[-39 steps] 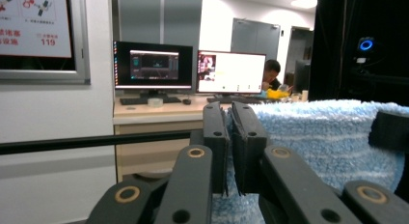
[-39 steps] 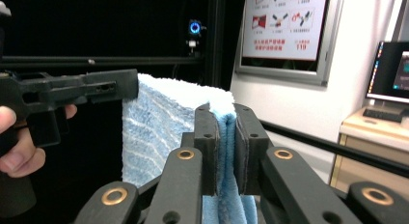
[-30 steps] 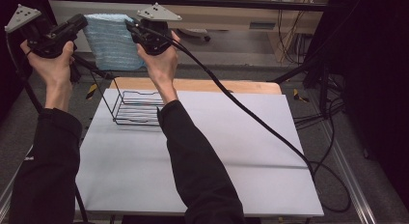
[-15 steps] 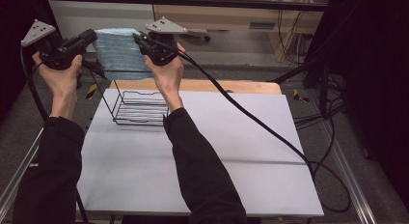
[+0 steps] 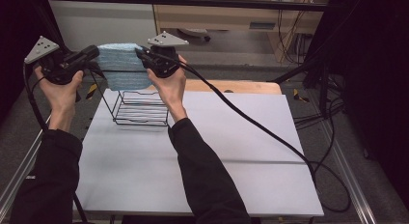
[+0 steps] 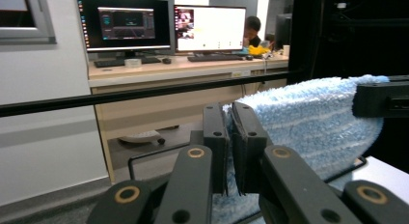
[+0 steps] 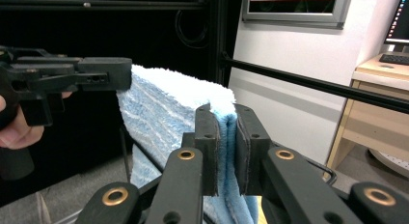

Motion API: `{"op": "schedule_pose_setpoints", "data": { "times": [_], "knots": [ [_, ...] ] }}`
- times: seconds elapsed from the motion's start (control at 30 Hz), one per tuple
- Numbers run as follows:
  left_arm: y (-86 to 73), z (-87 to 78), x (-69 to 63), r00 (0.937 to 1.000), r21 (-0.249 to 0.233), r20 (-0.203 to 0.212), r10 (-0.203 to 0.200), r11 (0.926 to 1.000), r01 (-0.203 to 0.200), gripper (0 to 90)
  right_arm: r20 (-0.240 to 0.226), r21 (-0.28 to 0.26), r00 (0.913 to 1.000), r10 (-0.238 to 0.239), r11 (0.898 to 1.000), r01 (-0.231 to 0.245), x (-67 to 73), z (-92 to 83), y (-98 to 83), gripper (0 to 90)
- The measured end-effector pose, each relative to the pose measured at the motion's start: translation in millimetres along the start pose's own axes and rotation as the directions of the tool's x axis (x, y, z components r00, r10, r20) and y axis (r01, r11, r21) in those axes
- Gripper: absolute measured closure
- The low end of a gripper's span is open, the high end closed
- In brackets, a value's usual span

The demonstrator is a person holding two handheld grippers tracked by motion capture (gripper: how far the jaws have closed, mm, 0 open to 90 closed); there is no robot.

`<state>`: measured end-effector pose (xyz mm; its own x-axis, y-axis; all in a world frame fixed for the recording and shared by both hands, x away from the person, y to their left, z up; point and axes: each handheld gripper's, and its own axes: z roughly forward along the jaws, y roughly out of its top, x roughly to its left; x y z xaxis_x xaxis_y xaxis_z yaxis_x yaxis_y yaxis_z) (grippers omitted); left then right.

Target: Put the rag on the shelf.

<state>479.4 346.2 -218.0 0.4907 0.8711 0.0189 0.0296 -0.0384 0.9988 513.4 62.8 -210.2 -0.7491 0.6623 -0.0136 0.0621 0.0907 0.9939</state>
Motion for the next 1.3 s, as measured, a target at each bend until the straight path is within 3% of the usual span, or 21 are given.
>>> {"op": "schedule_pose_setpoints", "data": {
  "times": [0.17,0.6,0.77,0.9,1.13,1.3],
  "knots": [
    [-3.0,-8.3,-0.3,0.9997,0.008,0.024,-0.007,0.9999,0.007,85.1,-0.023,0.015,0.9996,-0.019,1.000,0.019,5.5,-5.0,-0.8,82.0],
    [-12.3,-20.0,-4.8,0.9985,0.079,0.054,-0.001,0.9968,-0.003,83.8,-0.080,0.118,0.9967,-0.016,0.993,0.026,14.2,-7.9,-7.6,81.6],
    [-17.6,-24.5,-6.9,0.9976,0.115,0.069,0.000,0.9933,-0.008,83.2,-0.113,0.147,0.9934,0.021,0.989,-0.004,11.0,-10.4,-12.6,81.5],
    [-19.3,-26.6,-7.2,0.9972,0.147,0.074,-0.010,0.9892,-0.001,82.4,-0.135,0.161,0.9909,0.007,0.987,0.015,11.7,-10.8,-15.2,81.5],
    [-4.1,-30.6,-4.5,0.9972,0.169,0.049,-0.058,0.9845,0.049,73.7,-0.159,0.175,0.9871,-0.013,0.984,0.041,11.3,-11.0,-17.7,81.5],
    [12.5,-29.3,-4.7,0.9951,0.156,0.044,-0.089,0.9844,0.081,76.1,-0.170,0.183,0.9849,-0.034,0.981,0.065,12.5,-11.0,-20.8,81.5]
  ]
}}
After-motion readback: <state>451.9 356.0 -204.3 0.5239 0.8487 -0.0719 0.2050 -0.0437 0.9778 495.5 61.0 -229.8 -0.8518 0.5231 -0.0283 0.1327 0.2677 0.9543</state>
